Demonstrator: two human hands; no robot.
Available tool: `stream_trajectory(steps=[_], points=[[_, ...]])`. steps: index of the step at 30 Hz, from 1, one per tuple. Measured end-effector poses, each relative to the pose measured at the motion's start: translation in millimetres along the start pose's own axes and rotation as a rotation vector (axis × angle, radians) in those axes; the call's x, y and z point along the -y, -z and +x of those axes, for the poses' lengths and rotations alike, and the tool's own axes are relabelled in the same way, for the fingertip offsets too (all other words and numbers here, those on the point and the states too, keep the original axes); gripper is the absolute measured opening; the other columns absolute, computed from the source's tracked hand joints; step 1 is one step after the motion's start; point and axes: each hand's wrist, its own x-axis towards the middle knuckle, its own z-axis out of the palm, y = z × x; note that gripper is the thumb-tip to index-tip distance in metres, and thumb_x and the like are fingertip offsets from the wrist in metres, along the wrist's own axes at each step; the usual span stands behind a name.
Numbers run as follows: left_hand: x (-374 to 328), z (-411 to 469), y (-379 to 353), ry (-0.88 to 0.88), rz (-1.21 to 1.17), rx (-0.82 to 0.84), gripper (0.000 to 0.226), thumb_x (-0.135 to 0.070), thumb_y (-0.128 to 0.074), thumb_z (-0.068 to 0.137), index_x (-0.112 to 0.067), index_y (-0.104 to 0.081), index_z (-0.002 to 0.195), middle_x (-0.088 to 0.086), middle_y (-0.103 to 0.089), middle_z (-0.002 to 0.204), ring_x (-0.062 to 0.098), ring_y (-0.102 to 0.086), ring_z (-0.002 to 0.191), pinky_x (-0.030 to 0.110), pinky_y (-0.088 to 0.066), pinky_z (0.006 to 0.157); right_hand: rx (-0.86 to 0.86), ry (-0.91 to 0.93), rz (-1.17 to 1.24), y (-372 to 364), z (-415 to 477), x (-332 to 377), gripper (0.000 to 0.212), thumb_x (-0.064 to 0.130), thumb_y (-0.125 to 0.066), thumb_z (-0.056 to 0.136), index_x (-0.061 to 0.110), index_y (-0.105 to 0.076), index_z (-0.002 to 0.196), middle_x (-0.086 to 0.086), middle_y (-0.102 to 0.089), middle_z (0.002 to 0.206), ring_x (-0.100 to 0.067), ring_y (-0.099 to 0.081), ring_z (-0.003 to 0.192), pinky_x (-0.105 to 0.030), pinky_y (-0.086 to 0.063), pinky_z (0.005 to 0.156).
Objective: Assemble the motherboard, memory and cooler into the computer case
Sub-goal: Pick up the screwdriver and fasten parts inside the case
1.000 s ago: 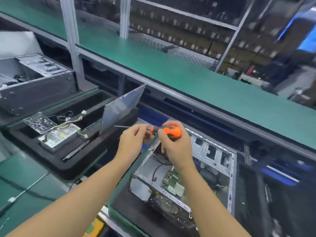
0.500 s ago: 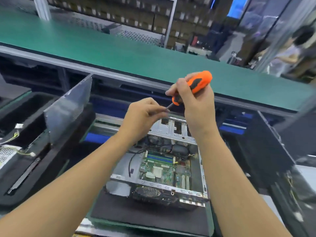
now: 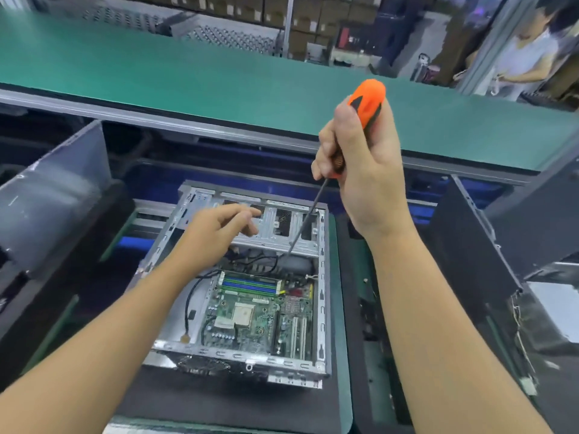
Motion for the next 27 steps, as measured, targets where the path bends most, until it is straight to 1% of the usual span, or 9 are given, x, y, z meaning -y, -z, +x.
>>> stream_trajectory(steps=[3, 5, 8, 12, 16, 21, 23, 25, 27], points=[[4, 2, -11, 0.038, -0.039, 0.029, 0.025, -0.033, -0.047, 0.100, -0.038, -0.071, 0.099, -0.010, -0.074, 0.084, 0.002, -0.068, 0.079, 0.014, -0.051, 0.073, -0.085, -0.002, 0.029, 27, 5, -8, 0.015, 0.024, -0.042, 0.107, 0.013, -0.041, 0.098, -0.004, -0.052, 0.072, -0.023, -0.050, 0.055, -0.039, -0.050, 0.061], [4, 3, -13, 0.083, -0.043, 0.052, 0.026, -0.036, -0.046, 0.099, -0.034, -0.071, 0.101, -0.008, -0.074, 0.084, 0.006, -0.069, 0.079, 0.016, -0.053, 0.073, -0.147, -0.029, 0.114, 41, 8, -13, 0.015, 0.024, -0.039, 0.108, 0.012, -0.041, 0.099, -0.003, -0.052, 0.071, -0.023, -0.051, 0.053, -0.037, -0.051, 0.060], [-4, 1, -14, 0.123, -0.074, 0.102, 0.028, -0.037, -0.044, 0.101, -0.029, -0.071, 0.103, -0.006, -0.075, 0.086, 0.010, -0.071, 0.080, 0.017, -0.054, 0.073, -0.219, -0.091, 0.214, 53, 13, -19, 0.018, 0.024, -0.039, 0.108, 0.008, -0.040, 0.100, -0.004, -0.049, 0.072, -0.021, -0.045, 0.052, -0.033, -0.046, 0.056], [-3, -4, -20, 0.186, -0.123, 0.238, 0.032, -0.035, -0.042, 0.104, -0.022, -0.072, 0.102, 0.000, -0.075, 0.086, 0.018, -0.072, 0.082, 0.023, -0.056, 0.072, -0.344, -0.193, 0.259, 62, 13, -35, 0.017, 0.024, -0.040, 0.110, 0.008, -0.037, 0.106, -0.005, -0.047, 0.079, -0.019, -0.038, 0.056, -0.032, -0.040, 0.056], [1, 2, -27, 0.213, -0.153, 0.277, 0.034, -0.036, -0.042, 0.104, -0.022, -0.072, 0.099, 0.001, -0.075, 0.086, 0.015, -0.072, 0.079, 0.017, -0.051, 0.064, -0.411, -0.247, 0.303, 59, 7, -42, 0.013, 0.021, -0.045, 0.109, 0.009, -0.040, 0.105, -0.006, -0.047, 0.080, -0.019, -0.039, 0.056, -0.032, -0.039, 0.057], [10, 7, -33, 0.171, -0.145, 0.432, 0.031, -0.039, -0.045, 0.102, -0.024, -0.072, 0.098, -0.002, -0.075, 0.087, 0.014, -0.071, 0.080, 0.032, -0.055, 0.078, -0.452, -0.262, 0.274, 46, -3, -45, 0.010, 0.020, -0.048, 0.107, 0.012, -0.044, 0.101, -0.006, -0.050, 0.083, -0.018, -0.042, 0.056, -0.031, -0.041, 0.055], [14, 6, -36, 0.136, -0.131, 0.477, 0.028, -0.037, -0.048, 0.102, -0.026, -0.073, 0.095, -0.003, -0.074, 0.086, 0.012, -0.070, 0.079, 0.030, -0.055, 0.077, -0.492, -0.257, 0.254, 42, -5, -45, 0.010, 0.020, -0.048, 0.107, 0.013, -0.045, 0.102, -0.006, -0.050, 0.083, -0.019, -0.043, 0.056, -0.031, -0.041, 0.055], [16, 5, -37, 0.105, -0.159, 0.472, 0.027, -0.035, -0.048, 0.102, -0.028, -0.073, 0.095, -0.002, -0.074, 0.086, 0.011, -0.070, 0.078, 0.023, -0.054, 0.074, -0.539, -0.242, 0.235, 41, -7, -44, 0.009, 0.020, -0.048, 0.107, 0.014, -0.044, 0.101, -0.005, -0.051, 0.082, -0.018, -0.043, 0.056, -0.031, -0.042, 0.055], [18, 6, -34, 0.104, -0.229, 0.377, 0.028, -0.034, -0.046, 0.103, -0.031, -0.073, 0.094, -0.001, -0.074, 0.083, 0.013, -0.070, 0.075, 0.024, -0.055, 0.072, -0.581, -0.233, 0.213, 41, -11, -43, 0.010, 0.020, -0.048, 0.107, 0.015, -0.044, 0.100, -0.004, -0.051, 0.082, -0.018, -0.044, 0.055, -0.031, -0.043, 0.055]])
